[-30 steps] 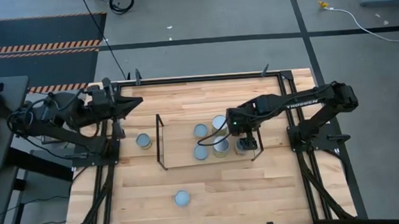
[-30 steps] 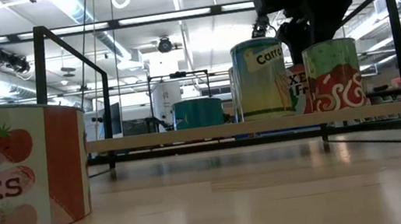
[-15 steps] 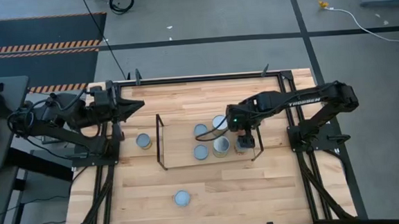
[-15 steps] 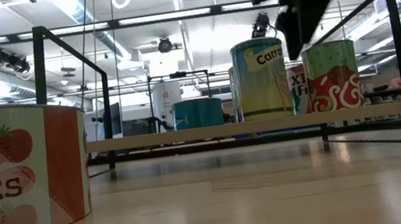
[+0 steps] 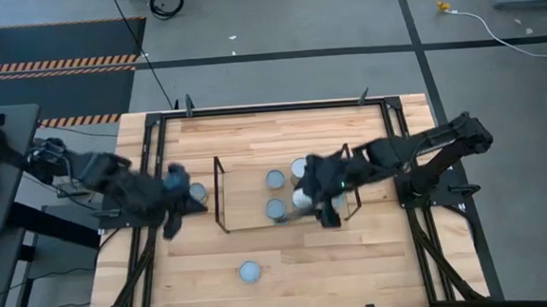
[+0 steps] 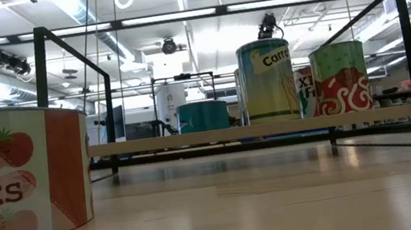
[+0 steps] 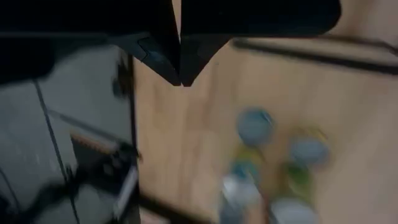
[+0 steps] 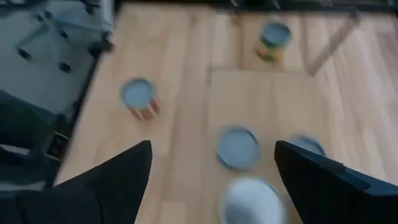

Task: Pick and place cans onto a shelf
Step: Put the canned peaches on the shelf

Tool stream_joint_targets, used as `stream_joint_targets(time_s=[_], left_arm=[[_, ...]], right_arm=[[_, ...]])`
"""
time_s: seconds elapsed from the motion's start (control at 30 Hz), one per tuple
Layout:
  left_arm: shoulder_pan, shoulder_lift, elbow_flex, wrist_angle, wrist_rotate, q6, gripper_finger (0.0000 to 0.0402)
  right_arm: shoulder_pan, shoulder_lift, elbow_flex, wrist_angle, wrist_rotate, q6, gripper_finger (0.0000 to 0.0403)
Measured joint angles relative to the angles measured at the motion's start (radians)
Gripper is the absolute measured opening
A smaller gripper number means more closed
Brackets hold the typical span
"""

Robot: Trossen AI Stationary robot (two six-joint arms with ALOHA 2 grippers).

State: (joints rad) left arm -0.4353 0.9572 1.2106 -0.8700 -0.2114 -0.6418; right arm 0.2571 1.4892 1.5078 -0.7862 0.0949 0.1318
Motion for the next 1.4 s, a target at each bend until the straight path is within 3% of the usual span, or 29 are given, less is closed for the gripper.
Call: stream_joint_targets(time_s=[0.17, 0.27, 0.37, 0.53, 0.83, 0.9, 1.17, 1.4], left_arm=[[-0.165, 0.085, 0.000, -0.141, -0.011, -0.190, 0.0005], [-0.223, 0.102, 0.000, -0.310, -0.109, -0.312, 0.0005], [-0.235, 0.095, -0.002, -0.508, -0.196, -0.433, 0.0014], [-0.185, 0.009, -0.092, -0.649, -0.163, -0.515, 0.0075], [-0.020, -0.235, -0.405, -0.610, -0.067, -0.579, 0.0257], [0.034, -0.261, -0.389, -0.622, -0.076, -0.583, 0.0281], [0.296, -0.280, -0.384, -0.578, -0.125, -0.500, 0.0269], [0.547, -0.166, -0.384, -0.384, -0.044, -0.126, 0.0238]], right_arm=[[0.091, 0.073, 0.000, 0.071, 0.024, 0.052, 0.0347], [0.130, 0.113, 0.000, 0.078, 0.025, 0.080, 0.0347], [0.153, 0.146, 0.000, 0.076, 0.024, 0.086, 0.0347], [0.161, 0.164, 0.000, 0.080, 0.020, 0.105, 0.0347], [0.118, 0.155, 0.000, 0.097, 0.042, 0.121, 0.0347], [0.100, 0.155, 0.000, 0.098, 0.039, 0.107, 0.0347], [0.009, 0.155, 0.000, 0.140, 0.010, 0.067, 0.0347], [-0.026, 0.155, 0.000, 0.165, -0.003, 0.049, 0.0347]])
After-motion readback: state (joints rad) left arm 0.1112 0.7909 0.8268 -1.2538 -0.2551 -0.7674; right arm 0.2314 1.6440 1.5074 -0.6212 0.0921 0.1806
